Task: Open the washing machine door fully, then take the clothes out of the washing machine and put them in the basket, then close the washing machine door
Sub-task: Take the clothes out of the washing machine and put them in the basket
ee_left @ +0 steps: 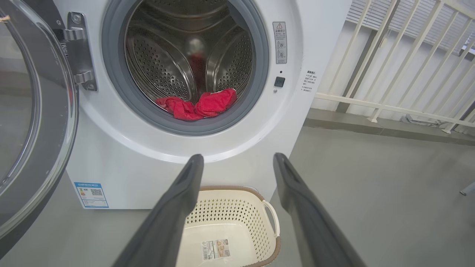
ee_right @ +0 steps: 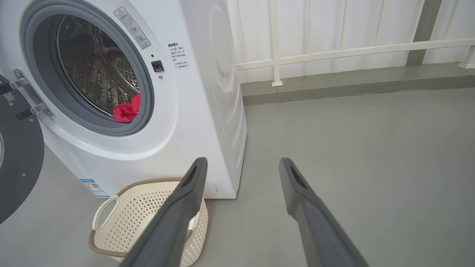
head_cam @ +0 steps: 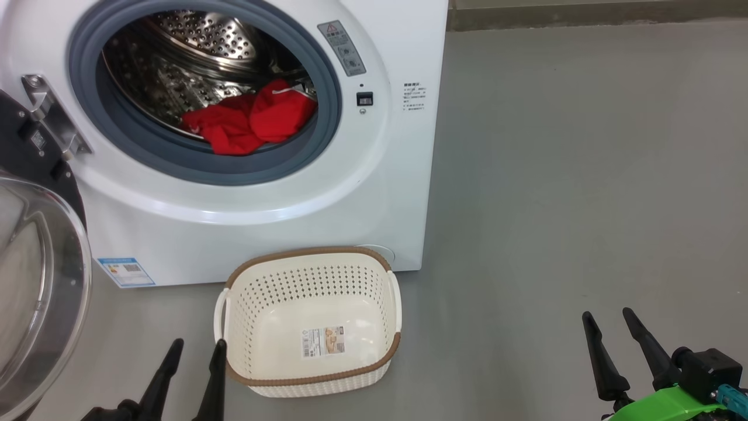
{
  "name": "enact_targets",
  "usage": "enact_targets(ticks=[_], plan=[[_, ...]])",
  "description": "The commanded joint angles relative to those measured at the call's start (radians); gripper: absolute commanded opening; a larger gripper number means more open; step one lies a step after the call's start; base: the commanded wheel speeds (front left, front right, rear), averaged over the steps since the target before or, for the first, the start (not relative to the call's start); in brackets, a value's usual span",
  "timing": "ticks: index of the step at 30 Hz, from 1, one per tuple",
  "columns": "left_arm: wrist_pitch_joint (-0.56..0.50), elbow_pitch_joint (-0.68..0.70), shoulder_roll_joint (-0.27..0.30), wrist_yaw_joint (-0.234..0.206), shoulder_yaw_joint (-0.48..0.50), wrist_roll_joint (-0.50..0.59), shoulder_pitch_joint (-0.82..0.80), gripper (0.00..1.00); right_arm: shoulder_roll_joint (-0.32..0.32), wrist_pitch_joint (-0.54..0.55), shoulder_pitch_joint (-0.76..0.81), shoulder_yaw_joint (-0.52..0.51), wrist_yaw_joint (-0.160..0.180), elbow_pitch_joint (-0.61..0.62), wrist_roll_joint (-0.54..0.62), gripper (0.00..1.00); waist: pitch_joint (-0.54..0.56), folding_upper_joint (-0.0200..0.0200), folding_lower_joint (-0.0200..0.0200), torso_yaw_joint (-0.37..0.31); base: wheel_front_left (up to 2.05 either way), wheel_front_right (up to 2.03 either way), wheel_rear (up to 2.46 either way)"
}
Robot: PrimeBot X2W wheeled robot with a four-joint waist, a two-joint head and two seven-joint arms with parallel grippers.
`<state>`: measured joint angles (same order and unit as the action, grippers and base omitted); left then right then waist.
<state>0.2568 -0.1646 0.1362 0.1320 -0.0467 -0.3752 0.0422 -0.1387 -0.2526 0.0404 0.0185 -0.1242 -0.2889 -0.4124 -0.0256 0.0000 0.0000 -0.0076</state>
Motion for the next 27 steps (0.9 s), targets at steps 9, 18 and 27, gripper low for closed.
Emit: enact_targets(ticks=[9,18,27], plan=[[0.005,0.017,0.028,-0.001,0.019,-0.018,-0.041,1.00,-0.008,-0.009,-0.017,0.030,-0.007,0.028,0.002,1.00,-0.002,0.0000,0.0000,-0.001,1.22,-1.27,0.04],[0.005,0.006,0.030,-0.001,0.027,0.013,-0.048,1.00,-0.009,-0.009,-0.016,0.030,-0.007,0.033,0.001,1.00,-0.012,0.0000,0.0000,0.004,1.57,-1.59,0.02],[0.005,0.009,0.021,-0.001,0.036,0.029,-0.050,1.00,-0.004,-0.009,-0.021,0.025,-0.007,0.032,0.006,1.00,-0.025,0.0000,0.0000,0.011,0.48,-0.48,0.00]])
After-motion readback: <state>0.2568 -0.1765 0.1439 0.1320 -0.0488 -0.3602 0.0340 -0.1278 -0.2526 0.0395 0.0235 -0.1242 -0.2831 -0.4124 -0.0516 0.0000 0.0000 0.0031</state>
